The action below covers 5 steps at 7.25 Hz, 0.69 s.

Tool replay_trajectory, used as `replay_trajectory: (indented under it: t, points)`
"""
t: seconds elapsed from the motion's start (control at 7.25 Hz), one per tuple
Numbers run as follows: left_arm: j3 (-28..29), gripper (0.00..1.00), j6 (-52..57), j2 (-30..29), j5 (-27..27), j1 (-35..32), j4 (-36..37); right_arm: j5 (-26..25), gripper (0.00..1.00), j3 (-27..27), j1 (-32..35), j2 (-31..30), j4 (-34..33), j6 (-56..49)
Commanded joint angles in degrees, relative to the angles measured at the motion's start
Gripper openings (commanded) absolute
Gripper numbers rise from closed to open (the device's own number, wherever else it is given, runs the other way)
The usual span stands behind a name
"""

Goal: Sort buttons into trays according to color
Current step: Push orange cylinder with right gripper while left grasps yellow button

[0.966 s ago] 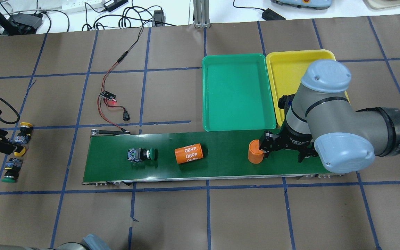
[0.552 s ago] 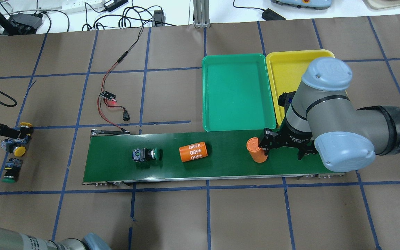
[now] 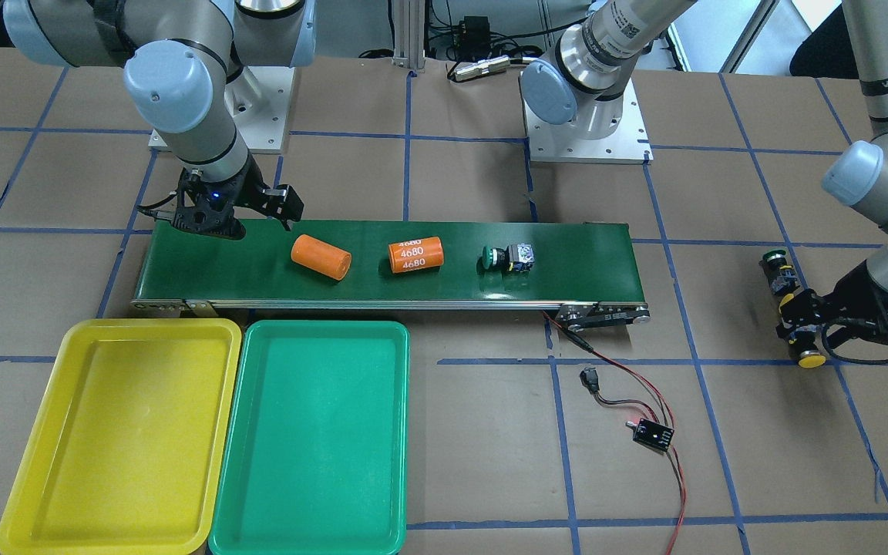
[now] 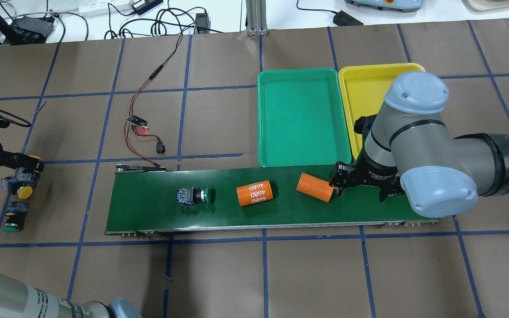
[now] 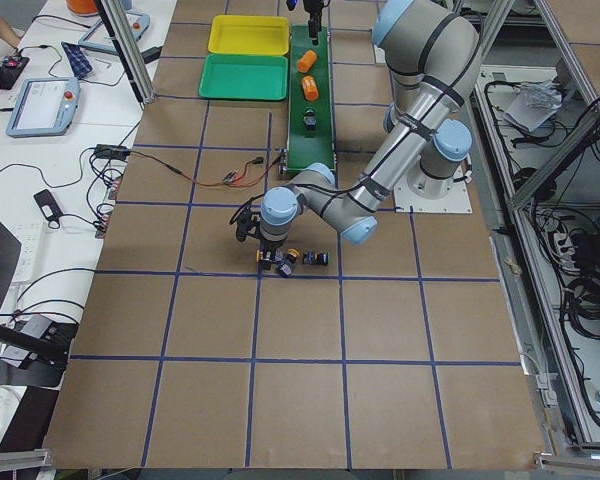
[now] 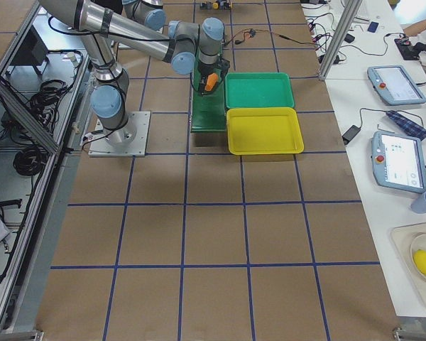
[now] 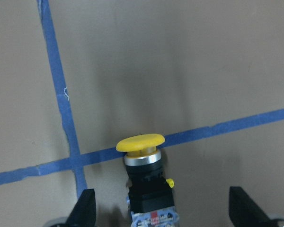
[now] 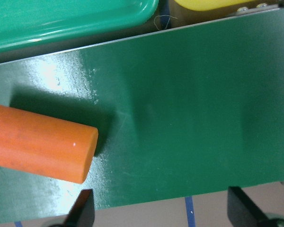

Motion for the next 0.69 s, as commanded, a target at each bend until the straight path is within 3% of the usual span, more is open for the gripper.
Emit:
replay_trajectory:
  t: [0.0,0.14,0.55]
  points:
    - [0.80,0.65,-0.17,-1.11,2.71,-0.45,0.21,-0.32,1.00,-0.09,0.00,-0.09,0.00,0.00]
    - [1.33,0.47,0.00,-1.37,2.89,-0.45,0.21,-0.50,1.00,-0.18,0.00,-0.18,0.00,0.00]
    - [1.33,0.21,1.06,-0.50,2.98,-1.50,-0.93,-0.94,1.00,-8.85,-0.79,-3.25,4.27,0.00]
